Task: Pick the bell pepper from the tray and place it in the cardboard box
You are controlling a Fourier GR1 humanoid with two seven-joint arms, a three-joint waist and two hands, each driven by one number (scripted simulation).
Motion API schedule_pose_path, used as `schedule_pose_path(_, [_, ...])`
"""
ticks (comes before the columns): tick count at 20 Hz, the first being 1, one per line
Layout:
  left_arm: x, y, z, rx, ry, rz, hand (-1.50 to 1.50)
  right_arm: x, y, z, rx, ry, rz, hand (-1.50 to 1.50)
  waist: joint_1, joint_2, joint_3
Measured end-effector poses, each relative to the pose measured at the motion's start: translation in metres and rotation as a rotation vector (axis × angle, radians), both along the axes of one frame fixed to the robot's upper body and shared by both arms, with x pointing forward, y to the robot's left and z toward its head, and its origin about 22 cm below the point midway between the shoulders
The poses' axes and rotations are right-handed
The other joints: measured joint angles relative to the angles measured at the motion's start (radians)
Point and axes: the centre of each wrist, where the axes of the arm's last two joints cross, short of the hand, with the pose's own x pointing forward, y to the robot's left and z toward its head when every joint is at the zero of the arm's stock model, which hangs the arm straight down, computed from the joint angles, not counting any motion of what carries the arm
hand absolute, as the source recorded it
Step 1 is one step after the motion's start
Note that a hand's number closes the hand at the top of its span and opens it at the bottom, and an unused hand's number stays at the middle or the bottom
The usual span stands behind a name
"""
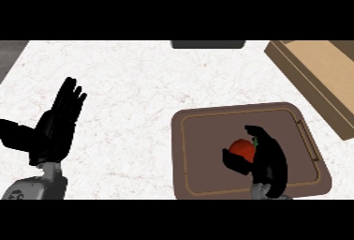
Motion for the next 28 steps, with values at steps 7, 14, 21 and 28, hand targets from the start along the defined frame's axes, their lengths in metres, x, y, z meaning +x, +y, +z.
schedule_pose_path(7, [-0.005, 0.005, -0.004, 0.0, 0.006, -0.001, 0.0, 0.006, 0.003, -0.004, -0.104, -0.011, 0.019, 1.5, 0.0, 0.0, 0.0])
schedule_pose_path(14, [0.0, -0.002, 0.001, 0.001, 0.002, -0.032, 0.0, 0.01, 0.015, 0.004, -0.287, -0.076, 0.381, 1.5, 0.027, 0.005, 0.0])
schedule_pose_path(21, [-0.001, -0.002, -0.003, 0.0, 0.004, -0.035, 0.0, 0.019, 0.017, 0.026, -0.473, -0.204, 0.969, 1.5, 0.036, 0.005, 0.0])
schedule_pose_path(28, [-0.007, 0.001, -0.005, -0.005, 0.012, -0.011, 0.0, 0.032, 0.019, 0.087, -0.538, -0.344, 1.171, 1.5, 0.01, 0.001, 0.0])
